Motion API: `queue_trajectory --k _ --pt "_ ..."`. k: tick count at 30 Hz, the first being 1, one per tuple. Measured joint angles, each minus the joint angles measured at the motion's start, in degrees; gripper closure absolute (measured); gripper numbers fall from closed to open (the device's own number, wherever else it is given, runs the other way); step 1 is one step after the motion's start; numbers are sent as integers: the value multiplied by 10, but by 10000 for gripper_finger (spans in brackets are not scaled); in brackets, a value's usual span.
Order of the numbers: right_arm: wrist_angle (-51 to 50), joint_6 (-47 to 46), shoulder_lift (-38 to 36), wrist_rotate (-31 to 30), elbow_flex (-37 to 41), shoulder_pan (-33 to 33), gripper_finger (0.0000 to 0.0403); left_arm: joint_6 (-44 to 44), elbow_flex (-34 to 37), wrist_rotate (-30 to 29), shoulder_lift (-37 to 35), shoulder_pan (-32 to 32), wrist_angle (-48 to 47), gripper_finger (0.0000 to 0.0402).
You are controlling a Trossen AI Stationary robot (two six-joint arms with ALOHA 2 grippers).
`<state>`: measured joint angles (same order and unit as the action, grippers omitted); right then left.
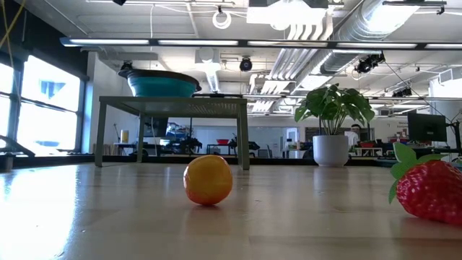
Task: Pick & Place Fruit
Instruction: Put the orange pear into the strainer bowl on the shelf
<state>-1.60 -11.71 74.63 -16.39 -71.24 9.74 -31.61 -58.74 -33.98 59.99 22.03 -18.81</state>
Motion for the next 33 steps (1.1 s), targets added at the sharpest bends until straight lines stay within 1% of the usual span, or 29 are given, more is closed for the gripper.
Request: queue_trajectory --k 4,6,10,12,16,20,22,25,28,31,33 --pt "-17 -6 -6 0 0 11 155 -17 0 -23 27 25 13 259" --pt "-35 -7 -11 0 0 17 166 -19 0 -24 45 33 13 259" --pt "-116 -7 -45 1 1 20 203 -39 0 -28 80 49 11 259" --pt "-140 -6 -63 0 -1 23 232 -57 0 -29 94 52 12 259" --pt "-182 19 -97 -1 0 31 307 -106 0 -29 120 51 20 259" --pt "-209 58 -127 25 0 32 383 -159 0 -39 151 52 28 259" --pt "-224 67 -141 36 0 31 393 -191 0 -51 172 56 32 265" --pt "-260 70 -158 51 0 31 396 -213 0 -69 203 59 54 288" --pt "-293 70 -177 70 5 31 399 -214 -12 -69 234 63 72 324" --pt "-278 72 -204 93 32 31 400 -214 -48 -70 271 66 71 367" --pt "-257 72 -225 93 59 31 399 -214 -72 -69 291 71 49 392"
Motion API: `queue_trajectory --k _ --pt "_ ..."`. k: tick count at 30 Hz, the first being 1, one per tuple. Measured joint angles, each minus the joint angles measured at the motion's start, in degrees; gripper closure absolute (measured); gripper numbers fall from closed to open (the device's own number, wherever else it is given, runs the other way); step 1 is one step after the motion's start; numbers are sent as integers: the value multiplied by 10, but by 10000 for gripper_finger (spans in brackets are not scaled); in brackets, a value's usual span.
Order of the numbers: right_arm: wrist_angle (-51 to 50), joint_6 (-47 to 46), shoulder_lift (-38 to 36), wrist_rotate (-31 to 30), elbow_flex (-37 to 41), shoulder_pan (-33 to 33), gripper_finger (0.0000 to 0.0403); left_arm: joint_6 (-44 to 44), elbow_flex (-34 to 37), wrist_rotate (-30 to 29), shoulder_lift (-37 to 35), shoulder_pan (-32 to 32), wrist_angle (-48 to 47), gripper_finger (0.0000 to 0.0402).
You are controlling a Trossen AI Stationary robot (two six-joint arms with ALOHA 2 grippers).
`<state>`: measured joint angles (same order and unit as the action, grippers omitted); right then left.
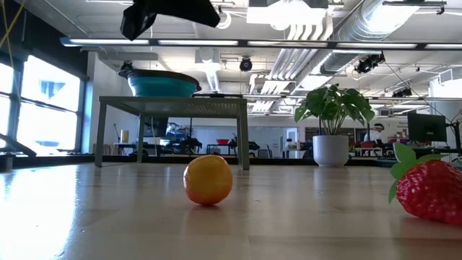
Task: Pick & Place Fruit
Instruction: Put the orange pear into the strainer bowl on the shelf
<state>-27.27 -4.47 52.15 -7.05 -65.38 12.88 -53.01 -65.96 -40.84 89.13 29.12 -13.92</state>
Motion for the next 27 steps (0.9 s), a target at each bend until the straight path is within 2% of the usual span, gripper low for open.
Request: queue_trajectory --k 4,10,20,23,27 --pt "59 -2 -48 3 65 0 399 -18 -55 2 36 5 -44 392" --pt "149 -19 -107 29 149 0 399 -132 -139 7 90 18 -161 400" --pt "163 -80 -147 12 214 0 399 -269 -281 32 195 35 -276 401" --pt "165 -79 -148 13 214 0 399 -315 -317 60 227 36 -325 401" --pt "163 -78 -147 12 214 0 399 -385 -344 125 260 35 -385 401"
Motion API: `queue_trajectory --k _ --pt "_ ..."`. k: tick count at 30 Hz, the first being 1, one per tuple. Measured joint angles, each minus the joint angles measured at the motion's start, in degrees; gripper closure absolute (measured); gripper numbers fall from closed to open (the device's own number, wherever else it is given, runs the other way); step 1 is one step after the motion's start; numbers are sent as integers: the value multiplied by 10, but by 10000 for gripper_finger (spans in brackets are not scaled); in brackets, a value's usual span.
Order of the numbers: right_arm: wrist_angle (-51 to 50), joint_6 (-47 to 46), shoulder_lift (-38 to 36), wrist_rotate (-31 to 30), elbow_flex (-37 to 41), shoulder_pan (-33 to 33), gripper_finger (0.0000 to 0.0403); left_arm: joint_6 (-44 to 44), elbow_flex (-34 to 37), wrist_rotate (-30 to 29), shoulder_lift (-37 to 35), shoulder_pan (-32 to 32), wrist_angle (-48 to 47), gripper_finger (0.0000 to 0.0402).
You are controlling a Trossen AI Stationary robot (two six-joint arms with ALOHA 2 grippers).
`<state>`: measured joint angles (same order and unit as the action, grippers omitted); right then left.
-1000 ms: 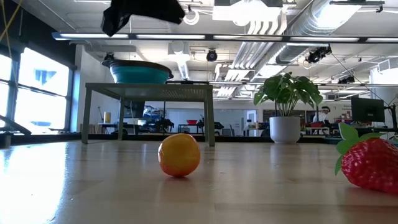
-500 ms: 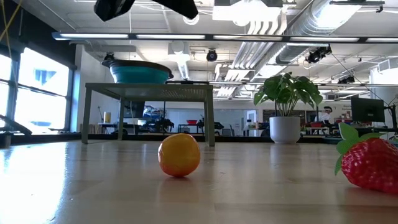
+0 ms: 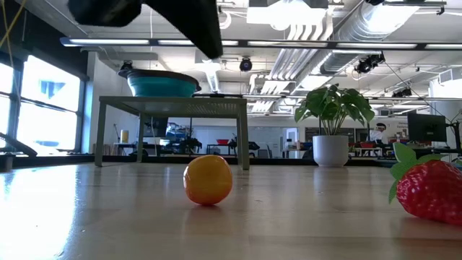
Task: Pick & Place Fruit
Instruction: Put the orange pear into the strainer bowl on the shelf
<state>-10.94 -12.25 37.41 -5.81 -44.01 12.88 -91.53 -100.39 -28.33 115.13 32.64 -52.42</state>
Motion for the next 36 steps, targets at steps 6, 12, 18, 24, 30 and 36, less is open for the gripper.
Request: queue_trajectory --k 6,12,18,24,30,36 --pt "0 0 4 0 0 0 399 -33 -2 93 20 -4 -11 401" --pt "-6 4 4 0 0 0 399 -10 -1 98 19 -4 3 401" --pt "-7 16 4 -1 0 0 398 31 -1 99 19 -4 14 397" --pt "-8 16 4 0 0 0 398 28 -1 99 19 -13 12 336" --pt "-8 18 4 0 0 0 398 28 -1 103 19 -25 13 235" --pt "-9 20 4 0 0 0 398 28 -1 127 19 -28 12 148"
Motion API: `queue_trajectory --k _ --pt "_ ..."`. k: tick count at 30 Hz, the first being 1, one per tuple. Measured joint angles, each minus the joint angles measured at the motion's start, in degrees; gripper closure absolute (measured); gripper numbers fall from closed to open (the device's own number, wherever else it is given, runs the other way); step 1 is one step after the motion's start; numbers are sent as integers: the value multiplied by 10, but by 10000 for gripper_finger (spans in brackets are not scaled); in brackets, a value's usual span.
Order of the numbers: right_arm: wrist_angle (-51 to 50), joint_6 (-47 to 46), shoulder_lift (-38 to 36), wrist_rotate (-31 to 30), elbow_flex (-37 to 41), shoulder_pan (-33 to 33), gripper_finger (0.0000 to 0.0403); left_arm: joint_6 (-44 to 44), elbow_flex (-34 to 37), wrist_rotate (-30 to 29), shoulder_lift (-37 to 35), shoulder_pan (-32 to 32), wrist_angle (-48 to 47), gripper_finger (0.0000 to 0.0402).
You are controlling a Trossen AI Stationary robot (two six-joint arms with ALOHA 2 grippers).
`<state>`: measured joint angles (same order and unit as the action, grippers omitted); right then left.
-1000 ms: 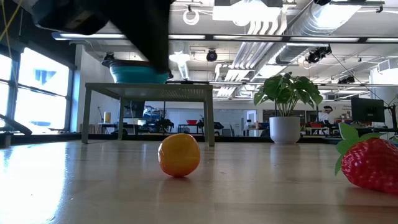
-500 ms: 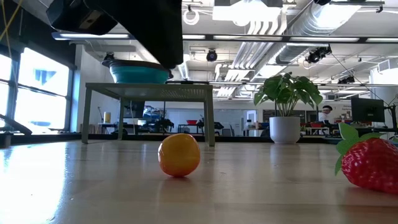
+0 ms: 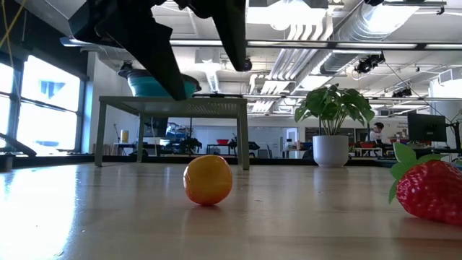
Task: Pick & Place Fruit
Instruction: Put the orange pear into the strainer bowl on the shelf
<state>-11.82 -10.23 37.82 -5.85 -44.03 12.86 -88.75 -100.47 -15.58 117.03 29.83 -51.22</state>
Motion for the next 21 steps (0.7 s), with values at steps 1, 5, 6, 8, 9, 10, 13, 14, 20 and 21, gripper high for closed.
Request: queue_trajectory --k 1,5,6,8,9,10,13,14,20,21 --pt "0 1 0 0 0 0 398 0 0 1 0 0 0 138" --pt "0 10 0 0 0 0 398 0 0 1 0 1 3 108" --pt "0 11 0 0 0 0 398 0 0 1 0 1 3 105" --pt "0 11 0 0 0 0 398 0 0 0 0 1 3 102" --pt "0 11 0 0 0 0 398 0 0 0 0 1 3 101" --pt "0 11 0 0 0 0 398 0 0 0 0 1 5 101" --pt "0 11 0 0 0 0 398 0 0 0 0 1 10 100" --pt "0 11 0 0 0 0 398 0 0 0 0 1 11 100" --pt "0 10 0 0 0 0 398 -3 0 -1 0 1 12 100" --pt "0 10 0 0 0 0 398 -4 0 -2 0 1 12 100"
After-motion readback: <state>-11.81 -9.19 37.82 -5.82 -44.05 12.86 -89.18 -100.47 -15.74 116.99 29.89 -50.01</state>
